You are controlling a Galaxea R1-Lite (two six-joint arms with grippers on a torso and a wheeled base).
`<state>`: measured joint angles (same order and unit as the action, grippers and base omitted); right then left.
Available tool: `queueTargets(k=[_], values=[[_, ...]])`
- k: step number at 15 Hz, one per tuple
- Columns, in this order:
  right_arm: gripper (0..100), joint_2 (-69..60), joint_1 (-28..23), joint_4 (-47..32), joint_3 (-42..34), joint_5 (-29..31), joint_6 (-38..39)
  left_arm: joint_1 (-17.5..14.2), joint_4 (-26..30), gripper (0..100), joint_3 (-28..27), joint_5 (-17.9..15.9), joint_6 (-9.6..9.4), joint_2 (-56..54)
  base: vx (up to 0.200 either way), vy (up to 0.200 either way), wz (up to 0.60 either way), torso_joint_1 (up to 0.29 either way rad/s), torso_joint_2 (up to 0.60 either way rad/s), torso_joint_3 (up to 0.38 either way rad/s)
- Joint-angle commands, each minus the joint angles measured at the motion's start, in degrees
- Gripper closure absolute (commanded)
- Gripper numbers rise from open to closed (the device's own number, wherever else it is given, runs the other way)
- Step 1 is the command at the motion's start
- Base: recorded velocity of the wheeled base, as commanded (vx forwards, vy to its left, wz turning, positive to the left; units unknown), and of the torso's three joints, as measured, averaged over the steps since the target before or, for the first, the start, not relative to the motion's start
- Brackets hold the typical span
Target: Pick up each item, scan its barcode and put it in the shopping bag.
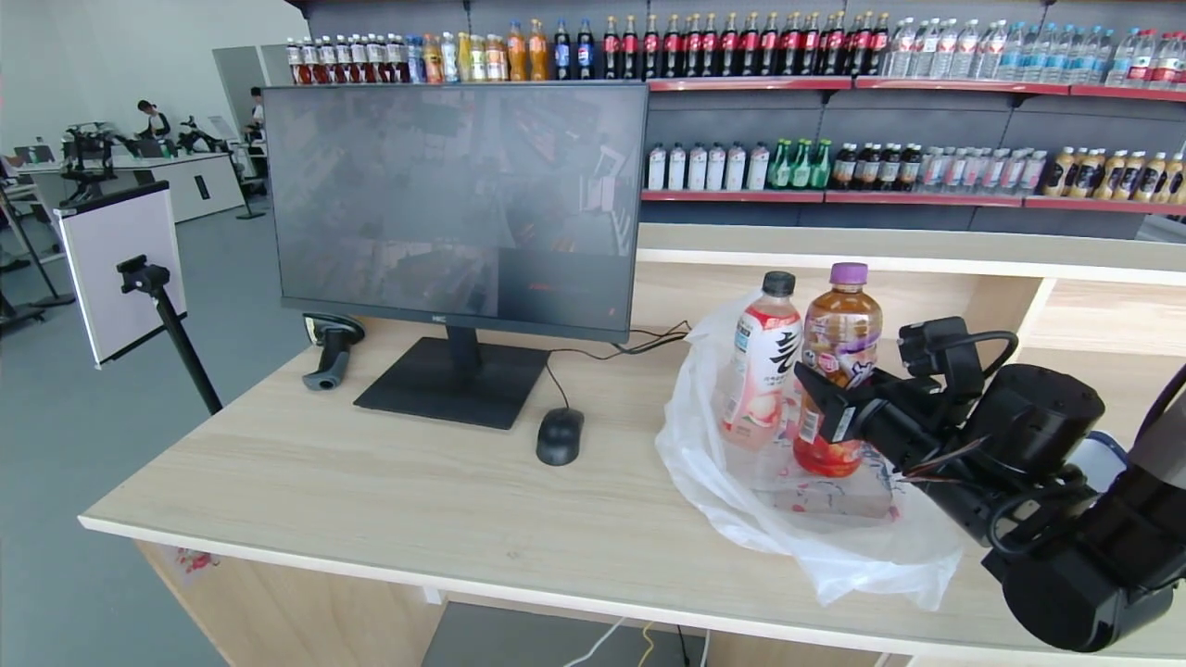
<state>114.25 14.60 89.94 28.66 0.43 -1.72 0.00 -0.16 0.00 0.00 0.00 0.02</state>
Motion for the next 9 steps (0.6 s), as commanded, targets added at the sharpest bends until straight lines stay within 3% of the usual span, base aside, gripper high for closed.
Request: queueTargets(k=[1,9], values=[[100,0.7,-1.2,0.1,0.4,0.0,0.0,0.0,0.0,0,0.0,0.0,0.0,0.0,0.0,0.0,0.0,0.0,0.0,0.0],[100,2.8,-1.9,0.1,3.2,0.0,0.0,0.1,0.1,0,0.0,0.0,0.0,0.0,0.0,0.0,0.0,0.0,0.0,0.0]])
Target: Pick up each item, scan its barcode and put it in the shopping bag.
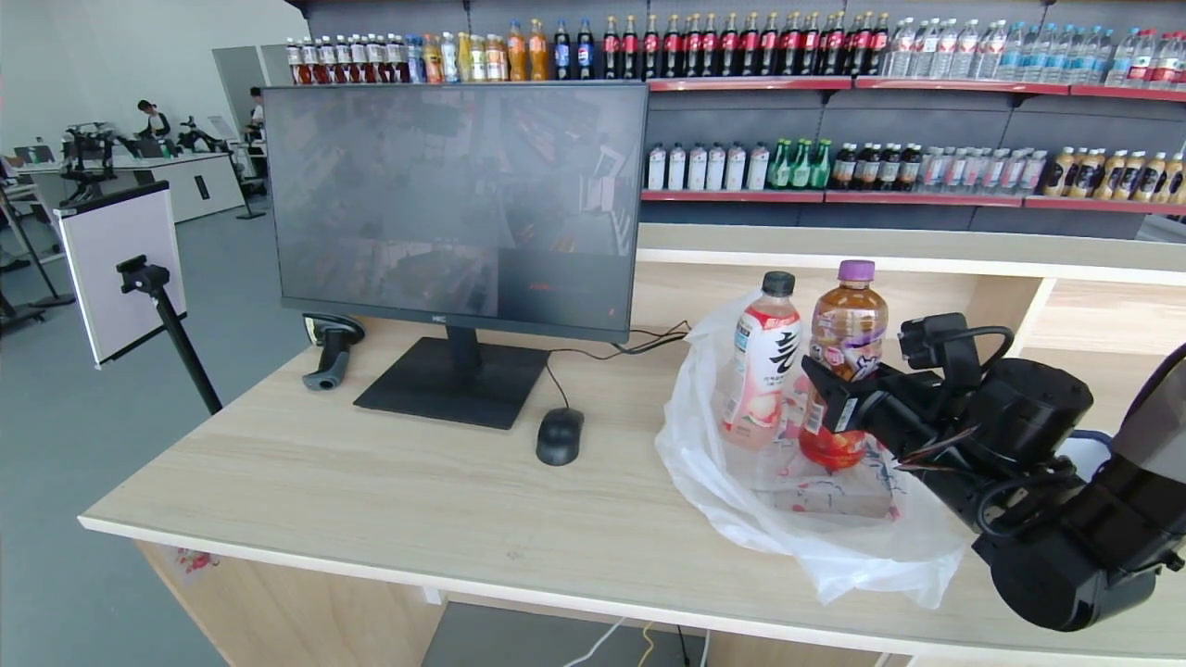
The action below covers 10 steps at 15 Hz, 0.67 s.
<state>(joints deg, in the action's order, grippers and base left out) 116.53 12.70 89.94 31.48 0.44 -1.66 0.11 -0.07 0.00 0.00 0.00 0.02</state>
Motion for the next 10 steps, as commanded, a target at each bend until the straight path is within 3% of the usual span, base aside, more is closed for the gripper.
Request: queueTargets(k=[1,10], values=[[100,0.7,0.0,0.1,0.5,0.0,0.0,0.0,0.0,0,0.0,0.0,0.0,0.0,0.0,0.0,0.0,0.0,0.0,0.0],[100,1.1,0.0,0.1,-2.6,0.0,0.0,-0.1,0.0,0,0.0,0.0,0.0,0.0,0.0,0.0,0.0,0.0,0.0,0.0]])
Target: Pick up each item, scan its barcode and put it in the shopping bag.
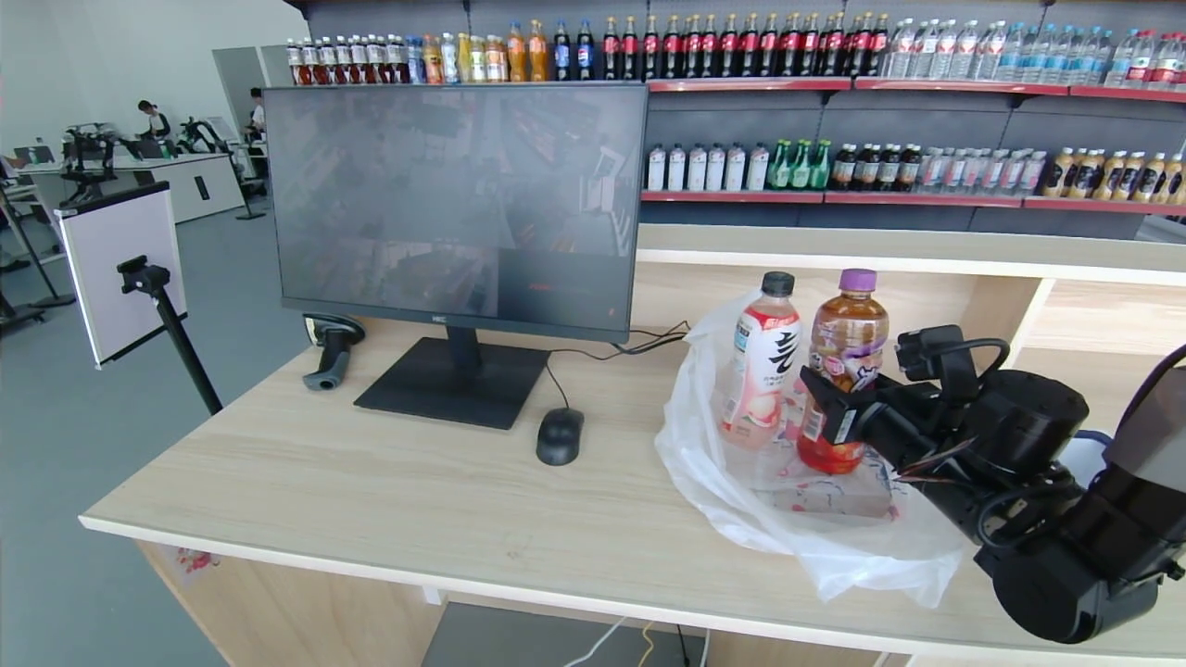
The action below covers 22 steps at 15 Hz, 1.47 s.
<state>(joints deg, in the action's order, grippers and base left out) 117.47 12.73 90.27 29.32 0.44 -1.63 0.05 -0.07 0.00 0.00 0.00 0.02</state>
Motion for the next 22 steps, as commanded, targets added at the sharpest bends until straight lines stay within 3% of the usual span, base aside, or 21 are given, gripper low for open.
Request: queueTargets(k=[1,17,18,22], values=[[100,0.1,0.0,-0.3,-0.8,0.0,0.0,0.0,0.0,0,0.0,0.0,0.0,0.0,0.0,0.0,0.0,0.0,0.0,0.0],[100,-0.2,0.2,-0.3,-4.3,0.0,0.2,0.0,0.0,0,0.0,0.0,0.0,0.0,0.0,0.0,0.0,0.0,0.0,0.0],[0,-0.2,0.1,-0.3,-4.3,0.0,0.2,0.0,0.0,0,0.0,0.0,-0.09,0.0,0.0,0.0,0.0,0.0,0.0,0.0],[0,-0.7,0.1,-0.3,-4.4,0.0,0.3,0.0,0.0,0,0.0,0.0,0.0,0.0,0.0,0.0,0.0,0.0,0.0,0.0]])
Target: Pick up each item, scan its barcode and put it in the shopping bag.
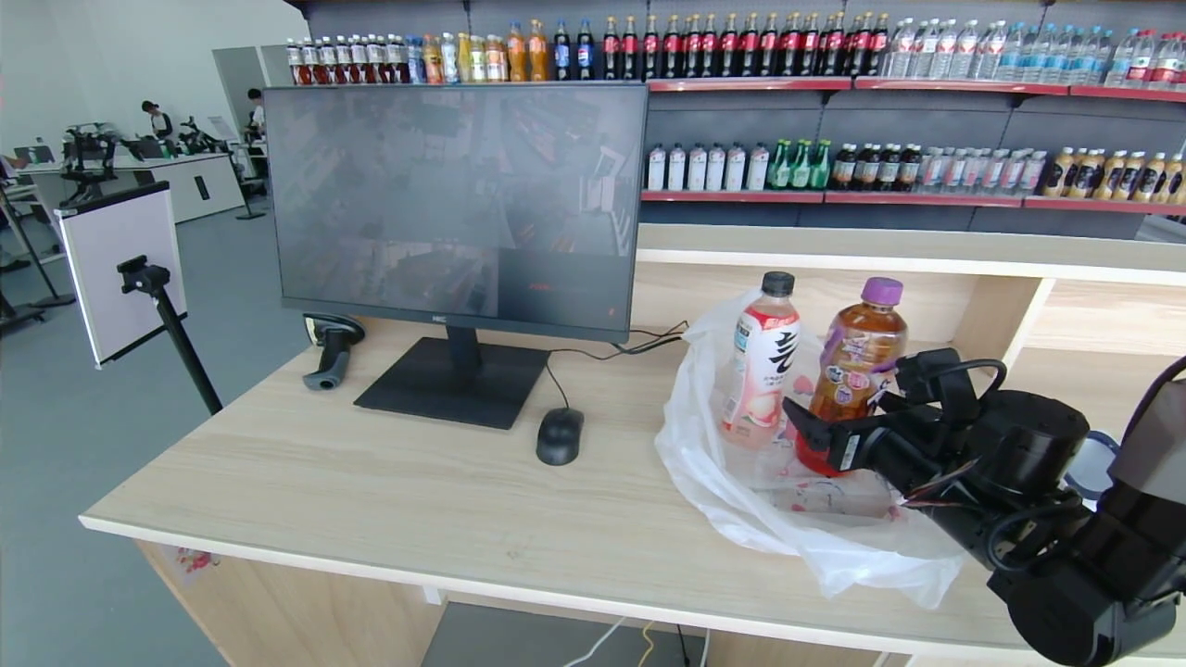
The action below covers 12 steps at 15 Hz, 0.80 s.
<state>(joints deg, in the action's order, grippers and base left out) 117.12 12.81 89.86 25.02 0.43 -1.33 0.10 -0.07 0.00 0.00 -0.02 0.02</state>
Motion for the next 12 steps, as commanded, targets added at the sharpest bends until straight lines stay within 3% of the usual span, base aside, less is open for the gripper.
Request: queueTargets(k=[1,10,12], values=[[0,-0.5,0.0,0.1,-0.1,0.0,-0.1,0.0,0.0,0,0.0,0.0,-0.06,0.0,0.0,0.0,0.0,0.0,0.0,0.0],[0,-8.7,0.4,0.1,-4.0,0.1,-0.1,-0.1,0.1,0,0.0,0.0,-0.06,0.0,0.0,0.0,0.0,0.0,0.0,0.0],[0,-15.6,1.3,0.1,-8.5,0.0,-0.3,0.0,0.1,0,0.0,0.0,-0.06,0.0,0.0,0.0,0.0,0.0,0.0,0.0]])
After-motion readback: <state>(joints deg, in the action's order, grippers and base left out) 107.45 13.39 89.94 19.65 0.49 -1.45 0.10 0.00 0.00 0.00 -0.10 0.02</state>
